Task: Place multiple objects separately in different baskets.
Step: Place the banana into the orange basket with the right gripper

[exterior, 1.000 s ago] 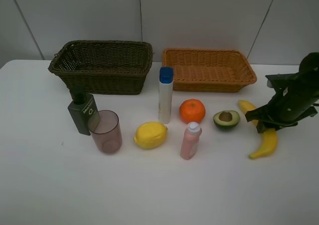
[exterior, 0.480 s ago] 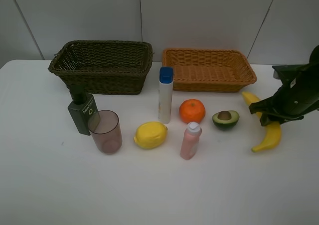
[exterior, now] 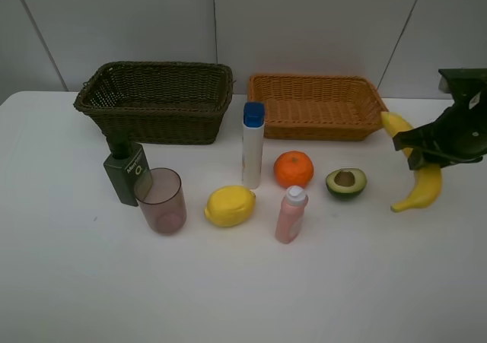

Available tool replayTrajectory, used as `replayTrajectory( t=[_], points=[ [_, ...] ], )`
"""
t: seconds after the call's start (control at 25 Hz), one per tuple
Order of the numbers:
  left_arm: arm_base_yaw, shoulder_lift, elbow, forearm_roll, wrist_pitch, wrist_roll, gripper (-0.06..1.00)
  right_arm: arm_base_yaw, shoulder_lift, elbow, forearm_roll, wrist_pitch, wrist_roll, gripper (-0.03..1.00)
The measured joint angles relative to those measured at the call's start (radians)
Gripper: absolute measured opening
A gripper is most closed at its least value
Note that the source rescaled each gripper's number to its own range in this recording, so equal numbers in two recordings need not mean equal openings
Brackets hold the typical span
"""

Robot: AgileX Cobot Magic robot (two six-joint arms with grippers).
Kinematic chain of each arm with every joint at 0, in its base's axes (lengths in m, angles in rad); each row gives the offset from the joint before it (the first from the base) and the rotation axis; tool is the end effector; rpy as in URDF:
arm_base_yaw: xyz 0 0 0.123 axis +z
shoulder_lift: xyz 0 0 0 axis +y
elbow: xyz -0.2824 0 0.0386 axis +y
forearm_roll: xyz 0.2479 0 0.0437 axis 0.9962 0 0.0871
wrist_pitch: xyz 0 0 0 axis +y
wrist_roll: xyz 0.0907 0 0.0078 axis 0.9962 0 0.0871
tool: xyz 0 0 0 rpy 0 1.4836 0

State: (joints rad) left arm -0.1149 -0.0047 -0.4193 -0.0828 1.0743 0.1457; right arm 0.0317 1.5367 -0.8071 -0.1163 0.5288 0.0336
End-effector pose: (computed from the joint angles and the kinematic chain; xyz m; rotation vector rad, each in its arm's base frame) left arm 0.0014 -0.0068 0.2536 0.2777 2.1137 -0.0827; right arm 0.2784 0.0035 0.1902 -0.1187 2.7363 -0.0901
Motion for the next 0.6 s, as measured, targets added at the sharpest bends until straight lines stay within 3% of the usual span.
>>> replayTrajectory(
  t=[0.36,0.6],
  points=[
    [0.000,0.000,0.000,0.000,0.000,0.000,0.95,0.000,-0.016,-0.206,0.053,0.183,-0.192,0.16],
    [0.000,0.000,0.000,0.000,0.000,0.000,0.95,0.000,-0.013,-0.331,0.087,0.208,-0.358,0.16]
  ],
)
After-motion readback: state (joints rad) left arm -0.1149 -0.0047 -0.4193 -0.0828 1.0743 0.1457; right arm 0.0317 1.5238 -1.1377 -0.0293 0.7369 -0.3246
